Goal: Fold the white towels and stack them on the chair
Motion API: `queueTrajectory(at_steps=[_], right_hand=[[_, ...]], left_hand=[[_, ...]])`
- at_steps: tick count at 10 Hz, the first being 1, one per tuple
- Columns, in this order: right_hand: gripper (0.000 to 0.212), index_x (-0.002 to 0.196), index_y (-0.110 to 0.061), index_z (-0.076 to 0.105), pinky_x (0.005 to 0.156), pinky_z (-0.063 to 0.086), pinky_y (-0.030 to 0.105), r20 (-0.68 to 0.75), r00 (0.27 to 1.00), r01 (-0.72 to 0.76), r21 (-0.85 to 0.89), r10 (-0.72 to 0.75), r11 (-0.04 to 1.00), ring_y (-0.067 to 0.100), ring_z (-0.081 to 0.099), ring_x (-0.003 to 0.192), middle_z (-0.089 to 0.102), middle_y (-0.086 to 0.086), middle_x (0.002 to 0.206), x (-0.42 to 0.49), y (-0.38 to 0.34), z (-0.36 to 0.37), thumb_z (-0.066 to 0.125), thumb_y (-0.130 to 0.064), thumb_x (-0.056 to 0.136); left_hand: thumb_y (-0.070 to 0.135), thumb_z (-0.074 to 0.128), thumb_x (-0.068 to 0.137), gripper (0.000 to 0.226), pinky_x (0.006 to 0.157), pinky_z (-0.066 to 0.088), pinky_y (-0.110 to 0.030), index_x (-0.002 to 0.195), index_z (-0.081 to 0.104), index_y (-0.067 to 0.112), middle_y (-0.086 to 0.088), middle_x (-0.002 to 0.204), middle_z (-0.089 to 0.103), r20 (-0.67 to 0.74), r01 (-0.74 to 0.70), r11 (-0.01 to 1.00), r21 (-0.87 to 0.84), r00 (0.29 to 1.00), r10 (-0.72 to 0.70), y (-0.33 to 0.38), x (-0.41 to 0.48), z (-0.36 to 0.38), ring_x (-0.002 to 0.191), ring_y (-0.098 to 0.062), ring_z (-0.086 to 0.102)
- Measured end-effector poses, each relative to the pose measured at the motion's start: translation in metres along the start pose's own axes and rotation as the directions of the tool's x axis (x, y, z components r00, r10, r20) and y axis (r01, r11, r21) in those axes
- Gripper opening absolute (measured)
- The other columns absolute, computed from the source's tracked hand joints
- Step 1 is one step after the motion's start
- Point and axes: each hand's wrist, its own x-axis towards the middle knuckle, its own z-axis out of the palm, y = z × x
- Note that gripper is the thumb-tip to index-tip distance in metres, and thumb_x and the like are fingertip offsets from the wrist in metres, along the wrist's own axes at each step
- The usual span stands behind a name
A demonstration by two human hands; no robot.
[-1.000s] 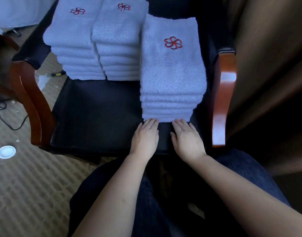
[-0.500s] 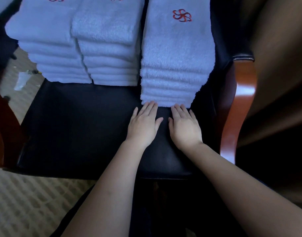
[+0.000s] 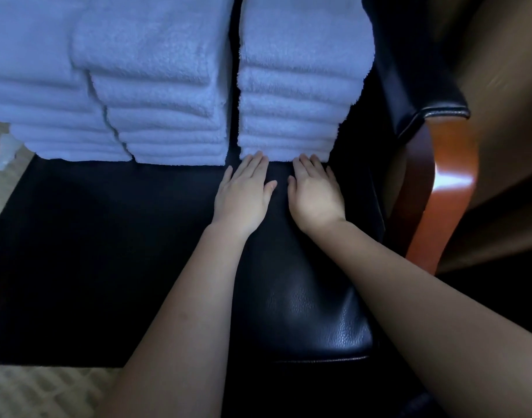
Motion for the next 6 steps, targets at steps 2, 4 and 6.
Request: queueTrajectory(at_steps=[2, 4, 6], right_hand=[[0.05, 0.151, -0.009, 0.025, 0.12, 0.004, 0.034, -0.063, 0.998, -0.001, 0.032, 0.003, 0.999, 0.017, 0.009, 0.149, 0.022, 0.003, 0.16, 0.001, 0.004, 0.009, 0.027, -0.025, 0.104], [0.049, 0.15, -0.008, 0.03, 0.119, 0.005, 0.035, -0.104, 0.995, 0.008, 0.069, 0.0, 0.998, 0.018, 0.012, 0.149, 0.026, 0.004, 0.159, 0.0, 0.004, 0.013, 0.03, -0.024, 0.104], [0.045, 0.141, -0.001, 0.042, 0.116, 0.024, 0.04, -0.139, 0.99, 0.039, 0.172, -0.015, 0.984, 0.03, 0.033, 0.14, 0.041, 0.015, 0.148, -0.005, 0.003, 0.005, 0.041, -0.024, 0.102]], left_hand=[[0.035, 0.032, 0.105, 0.054, 0.12, 0.005, -0.034, 0.154, 0.02, 0.015, 0.001, 0.162, 0.014, -0.016, 0.019, 0.999, -0.035, 1.0, -0.019, 0.006, 0.007, 0.006, 0.149, -0.012, 0.008], [0.034, 0.035, 0.105, 0.055, 0.121, 0.006, -0.036, 0.154, 0.021, 0.014, 0.001, 0.162, 0.014, -0.031, 0.0, 0.999, -0.04, 1.0, -0.001, 0.004, 0.003, 0.008, 0.149, -0.013, 0.008], [0.029, 0.041, 0.103, 0.05, 0.12, 0.01, -0.034, 0.149, 0.034, 0.01, -0.006, 0.157, 0.03, -0.119, -0.027, 0.997, -0.07, 0.993, 0.019, 0.004, -0.008, 0.003, 0.147, -0.018, 0.022]])
